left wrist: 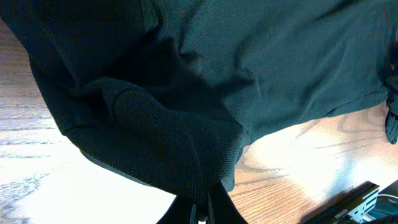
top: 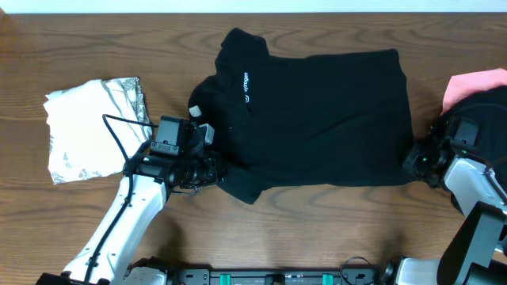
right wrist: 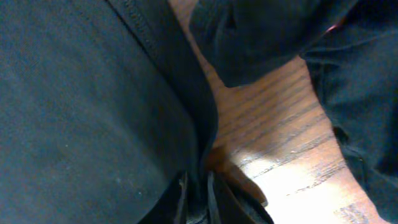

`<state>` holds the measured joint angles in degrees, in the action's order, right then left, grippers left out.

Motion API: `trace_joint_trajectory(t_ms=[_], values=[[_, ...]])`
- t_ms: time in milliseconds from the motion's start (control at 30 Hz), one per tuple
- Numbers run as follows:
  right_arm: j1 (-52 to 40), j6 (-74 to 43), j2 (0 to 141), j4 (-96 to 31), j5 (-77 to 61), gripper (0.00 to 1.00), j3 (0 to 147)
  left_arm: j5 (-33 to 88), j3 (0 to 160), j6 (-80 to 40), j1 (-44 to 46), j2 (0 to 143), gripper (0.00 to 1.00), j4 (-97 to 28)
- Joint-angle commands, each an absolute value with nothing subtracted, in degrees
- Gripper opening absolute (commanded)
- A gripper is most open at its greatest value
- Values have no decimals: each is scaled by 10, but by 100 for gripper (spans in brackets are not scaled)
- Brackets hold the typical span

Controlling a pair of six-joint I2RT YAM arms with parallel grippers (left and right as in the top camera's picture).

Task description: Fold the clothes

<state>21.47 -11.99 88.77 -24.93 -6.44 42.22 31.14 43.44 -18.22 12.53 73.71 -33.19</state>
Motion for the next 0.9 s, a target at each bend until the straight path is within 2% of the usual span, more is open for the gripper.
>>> trace_joint_trajectory(t_ms=[0, 867], values=[[217, -122, 882, -249, -78, 13, 428, 308, 448, -183, 123, 733, 6, -333], [217, -122, 848, -266, -79, 18, 434, 308, 448, -183, 123, 733, 6, -333]])
